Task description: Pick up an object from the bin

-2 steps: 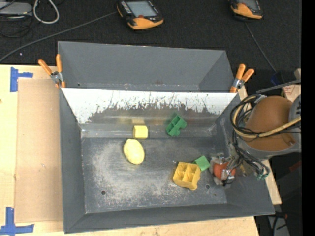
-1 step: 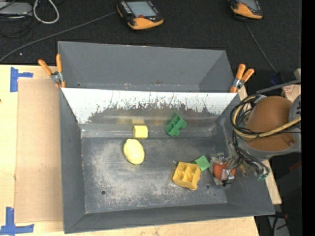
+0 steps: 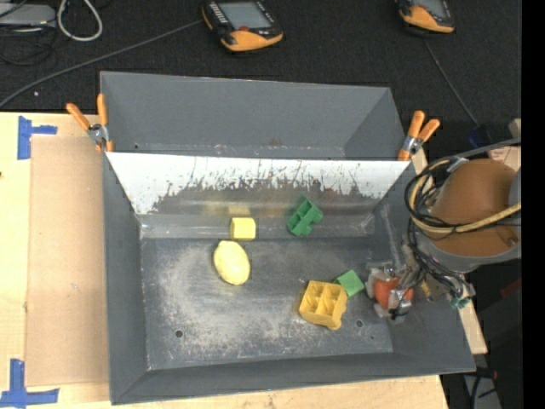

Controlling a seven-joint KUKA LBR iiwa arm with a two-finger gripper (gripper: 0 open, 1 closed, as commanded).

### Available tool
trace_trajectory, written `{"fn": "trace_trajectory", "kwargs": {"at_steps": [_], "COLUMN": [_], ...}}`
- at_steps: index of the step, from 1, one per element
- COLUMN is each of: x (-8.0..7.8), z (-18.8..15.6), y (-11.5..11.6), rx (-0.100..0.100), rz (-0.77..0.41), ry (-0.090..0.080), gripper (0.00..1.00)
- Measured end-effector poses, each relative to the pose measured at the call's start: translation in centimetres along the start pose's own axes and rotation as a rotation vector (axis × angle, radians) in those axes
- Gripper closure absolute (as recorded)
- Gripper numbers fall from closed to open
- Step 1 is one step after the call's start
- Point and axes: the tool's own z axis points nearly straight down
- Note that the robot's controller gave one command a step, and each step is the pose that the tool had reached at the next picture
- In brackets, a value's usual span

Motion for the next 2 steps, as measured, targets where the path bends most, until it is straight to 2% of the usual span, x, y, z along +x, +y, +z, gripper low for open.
{"fn": "trace_trajectory", "kwargs": {"at_steps": [1, 2], "x": [-0.13, -0.15], "z": [-2.29, -3.00], "y": [-0.01, 0.09], "rx": [0.002, 0.002], "rz": [-0.001, -0.002], "ry": [-0.005, -0.005], "gripper": [1.00, 1.00]}}
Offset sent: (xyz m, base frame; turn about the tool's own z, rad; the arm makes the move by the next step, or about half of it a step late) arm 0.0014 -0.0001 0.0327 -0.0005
